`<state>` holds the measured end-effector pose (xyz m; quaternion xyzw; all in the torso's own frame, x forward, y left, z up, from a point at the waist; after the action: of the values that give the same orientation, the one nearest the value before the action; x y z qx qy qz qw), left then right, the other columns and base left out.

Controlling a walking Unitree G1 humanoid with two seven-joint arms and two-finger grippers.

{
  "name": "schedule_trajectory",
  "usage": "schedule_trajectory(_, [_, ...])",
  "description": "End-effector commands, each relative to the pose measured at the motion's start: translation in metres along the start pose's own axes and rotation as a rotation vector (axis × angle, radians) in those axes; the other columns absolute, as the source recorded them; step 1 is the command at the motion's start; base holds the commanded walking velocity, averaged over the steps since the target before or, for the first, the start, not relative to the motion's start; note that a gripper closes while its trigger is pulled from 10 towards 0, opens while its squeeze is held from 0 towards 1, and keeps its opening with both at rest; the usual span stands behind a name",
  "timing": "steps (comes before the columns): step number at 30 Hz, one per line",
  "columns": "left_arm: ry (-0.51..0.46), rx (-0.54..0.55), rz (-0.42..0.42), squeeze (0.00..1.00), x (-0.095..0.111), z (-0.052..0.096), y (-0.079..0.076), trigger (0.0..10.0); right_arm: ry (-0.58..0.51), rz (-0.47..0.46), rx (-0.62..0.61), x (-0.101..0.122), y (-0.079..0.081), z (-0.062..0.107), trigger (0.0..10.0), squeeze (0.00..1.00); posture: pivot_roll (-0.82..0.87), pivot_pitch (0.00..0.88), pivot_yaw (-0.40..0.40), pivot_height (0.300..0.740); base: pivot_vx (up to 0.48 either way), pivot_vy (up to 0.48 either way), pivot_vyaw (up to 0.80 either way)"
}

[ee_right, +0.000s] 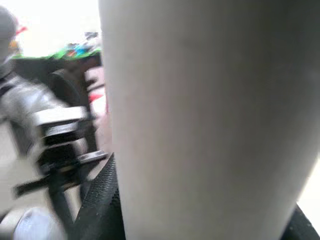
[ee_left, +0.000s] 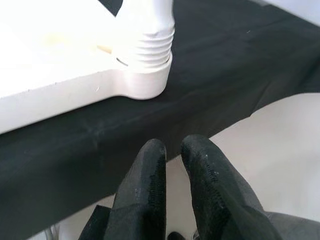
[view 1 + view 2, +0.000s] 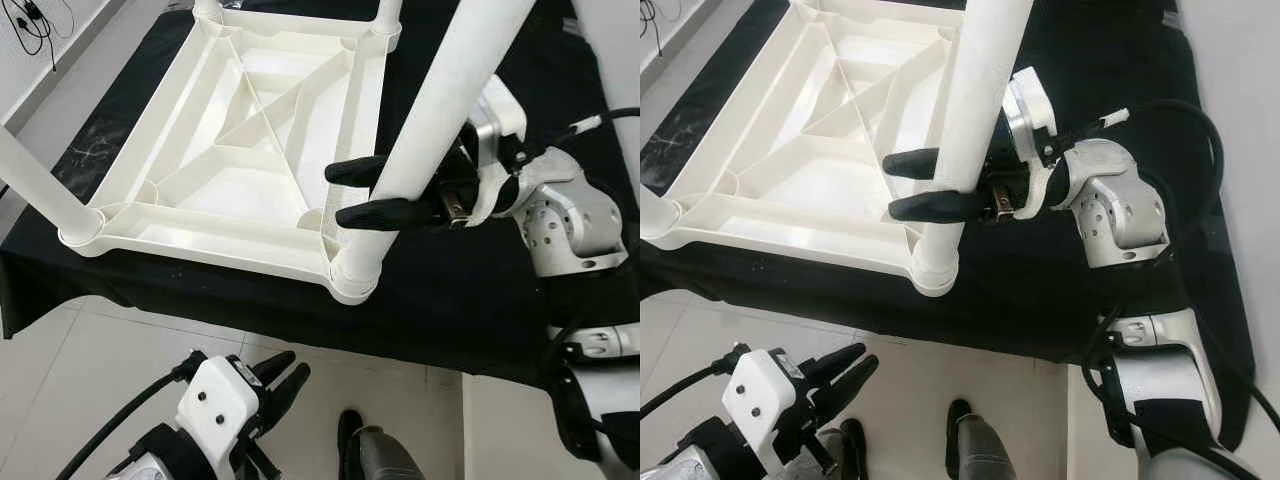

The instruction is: Building children table

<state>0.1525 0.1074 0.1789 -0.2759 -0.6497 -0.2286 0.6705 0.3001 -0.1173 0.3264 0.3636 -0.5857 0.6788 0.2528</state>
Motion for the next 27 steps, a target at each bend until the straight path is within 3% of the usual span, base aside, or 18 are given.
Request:
schedule_trajectory(1, [-0.012,-0.005,0.023,0.00,-0.001,0.000,-0.002,10.0,0.086,-0.036,0.078,-0.015,0.013,-0.002,10.0,0.00,0.07,0.405,-0.034,0.740,0.000,0.000,0.00])
schedule_trajectory(9, [-0.025,-0.011,0.028,0.00,-0.002,-0.001,-0.004,10.0,0.093,-0.026,0.123,-0.014,0.014,-0.005,10.0,0.00,0.07,0.408,-0.032,0.740,0.000,0.000,0.00])
schedule_trajectory(15, [-0.040,-0.015,0.035,0.00,-0.003,-0.002,-0.004,10.0,0.115,-0.014,0.157,-0.013,0.005,-0.011,10.0,0.00,0.07,0.405,-0.038,0.740,0.000,0.000,0.00])
schedule_trajectory(27, [-0.054,-0.019,0.047,0.00,-0.003,-0.003,-0.006,10.0,0.177,-0.086,0.060,-0.030,-0.004,-0.018,10.0,0.00,0.05,0.398,-0.044,0.740,0.000,0.000,0.00])
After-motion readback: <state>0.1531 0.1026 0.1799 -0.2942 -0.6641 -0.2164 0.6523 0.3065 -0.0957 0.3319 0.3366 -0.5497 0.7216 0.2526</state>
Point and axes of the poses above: a point about 5 cm out from each wrist's last joint towards the gripper, its own z axis pointing back from the gripper into the wrist, its own x axis along the axis of the wrist's last joint, y = z × x, the point moved 1 cm from there along -z, pointing out of the wrist towards the gripper, and after that the axes turned 13 degrees about z, right-handed, at the moved point
